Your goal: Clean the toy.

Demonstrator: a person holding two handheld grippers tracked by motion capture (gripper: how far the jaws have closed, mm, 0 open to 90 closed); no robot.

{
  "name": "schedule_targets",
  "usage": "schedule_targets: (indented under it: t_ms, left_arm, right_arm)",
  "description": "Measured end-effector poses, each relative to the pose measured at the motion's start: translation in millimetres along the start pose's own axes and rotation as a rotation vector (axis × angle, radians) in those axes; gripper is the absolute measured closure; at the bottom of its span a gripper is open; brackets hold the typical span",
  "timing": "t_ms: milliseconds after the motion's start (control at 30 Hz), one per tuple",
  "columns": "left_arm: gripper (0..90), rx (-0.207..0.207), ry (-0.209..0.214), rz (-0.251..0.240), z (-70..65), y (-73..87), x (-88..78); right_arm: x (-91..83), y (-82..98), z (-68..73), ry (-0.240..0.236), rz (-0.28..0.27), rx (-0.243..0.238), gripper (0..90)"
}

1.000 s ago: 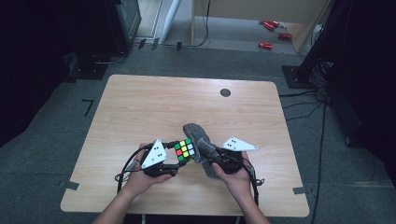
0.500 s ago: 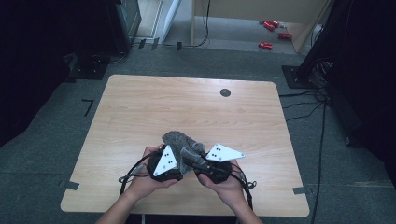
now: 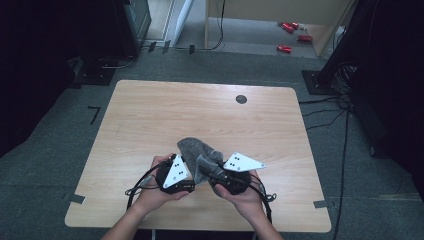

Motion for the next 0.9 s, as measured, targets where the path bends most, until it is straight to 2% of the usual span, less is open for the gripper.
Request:
schedule_targets:
  t_ms: [67,100,167,233,300,333,500,633,667,733,800,833,900]
  left_arm:
    - [34.6,0.000,-0.005,-0.008,1.3,-1.2,-1.6]
    - [34.6,-0.004,-0.003,-0.011,2.0,-1.4,-2.3]
    - [34.6,-0.011,-0.001,-0.024,4.2,-0.9,-4.1]
    - [34.6,-0.024,0.009,-0.047,6.8,-0.6,-6.4]
    - [34.6,-0.047,0.024,-0.085,9.0,-1.4,-9.7]
    - [34.6,-0.053,0.026,-0.101,10.0,-2.1,-11.3]
    - [34.6,-0.089,0.036,-0.154,16.2,-3.0,-19.4]
    - [34.6,-0.137,0.034,-0.189,23.8,-2.0,-23.9]
    - [34.6,-0.137,0.034,-0.188,24.2,-1.7,-24.0]
    - [34.6,-0.120,0.026,-0.169,23.3,-0.5,-22.9]
    - [34.6,-0.115,0.029,-0.160,22.1,0.4,-21.3]
    - [34.6,-0.122,0.033,-0.167,22.0,0.0,-21.3]
    - [34.6,-0.147,0.046,-0.187,23.5,-1.5,-22.8]
  right_arm:
    - [-0.2,-1.1,1.0,-0.001,-0.009,-0.007,66.3]
    - [-2.3,-2.5,-2.2,0.007,-0.016,0.004,66.5]
    - [-8.5,-5.1,-14.3,0.049,-0.043,0.045,66.7]
    - [-16.1,-5.6,-29.7,0.089,-0.068,0.115,66.8]
    - [-21.5,-5.0,-40.7,0.088,-0.090,0.173,67.0]
    - [-22.0,-4.4,-43.2,0.084,-0.090,0.182,67.0]
    - [-11.6,3.3,-43.5,0.043,-0.058,0.188,67.7]
    - [-7.0,10.8,-49.1,0.062,0.001,0.187,67.6]
    - [-7.0,11.2,-50.0,0.064,0.005,0.188,67.5]
    - [-10.0,7.9,-48.2,0.061,-0.017,0.186,67.4]
    - [-14.6,0.8,-41.3,0.023,-0.059,0.177,67.3]
    - [-16.2,-2.5,-37.0,0.003,-0.076,0.168,67.2]
    - [-16.2,-5.1,-30.4,0.001,-0.084,0.139,67.0]
Point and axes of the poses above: each handheld gripper's, and its own axes: x roughly forward along the jaws, y roughly out of its underside, z roughly to its left, the point moved 4 cm from there along x, roughly forward along the jaws, and after that the axes turned 8 degrees about x, right-handed, at the moved point
